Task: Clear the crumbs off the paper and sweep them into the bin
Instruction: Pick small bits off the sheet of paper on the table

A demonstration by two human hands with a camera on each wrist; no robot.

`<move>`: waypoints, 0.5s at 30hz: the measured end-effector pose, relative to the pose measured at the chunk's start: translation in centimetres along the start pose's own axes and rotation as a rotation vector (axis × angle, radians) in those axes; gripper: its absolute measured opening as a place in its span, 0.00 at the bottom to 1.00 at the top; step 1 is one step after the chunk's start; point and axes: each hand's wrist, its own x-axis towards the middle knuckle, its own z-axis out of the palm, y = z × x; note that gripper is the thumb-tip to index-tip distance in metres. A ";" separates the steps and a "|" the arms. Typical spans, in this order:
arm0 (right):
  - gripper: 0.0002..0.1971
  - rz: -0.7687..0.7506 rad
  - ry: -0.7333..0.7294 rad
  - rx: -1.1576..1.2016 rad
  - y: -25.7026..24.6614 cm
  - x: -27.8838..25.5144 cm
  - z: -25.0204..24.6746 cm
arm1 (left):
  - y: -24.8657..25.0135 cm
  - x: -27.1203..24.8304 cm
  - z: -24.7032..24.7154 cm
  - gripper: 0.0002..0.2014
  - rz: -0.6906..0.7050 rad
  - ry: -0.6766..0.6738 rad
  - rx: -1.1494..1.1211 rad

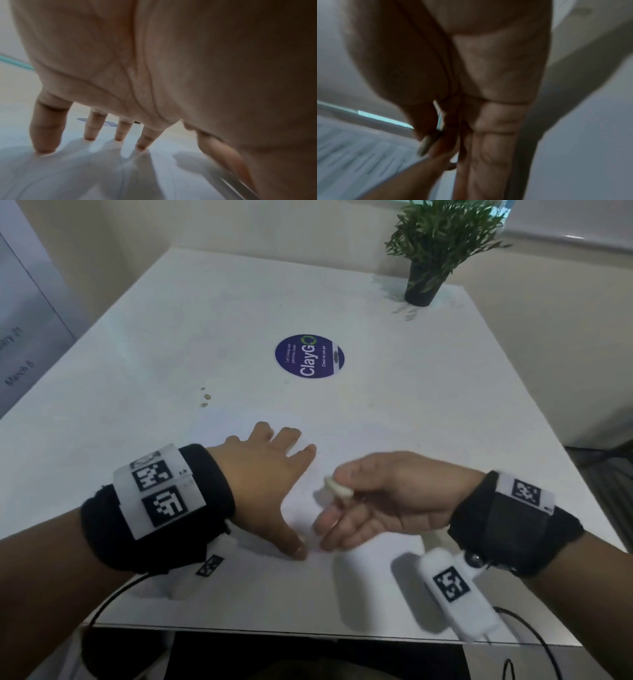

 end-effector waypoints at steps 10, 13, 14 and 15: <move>0.14 -0.341 0.519 -0.152 -5.0 1.2 -2.8 | -0.8 2.1 -1.5 0.30 -0.039 0.178 -0.144; 0.18 -0.080 0.288 -0.864 -4.3 1.2 0.0 | -0.8 2.3 -1.3 0.29 -0.088 0.174 -0.140; 0.19 -0.041 0.255 -1.118 -4.2 1.7 0.5 | -0.9 2.4 -1.3 0.29 -0.093 0.168 -0.131; 0.20 -0.031 0.270 -1.328 -4.2 2.3 0.8 | -0.9 2.4 -1.4 0.30 -0.094 0.160 -0.121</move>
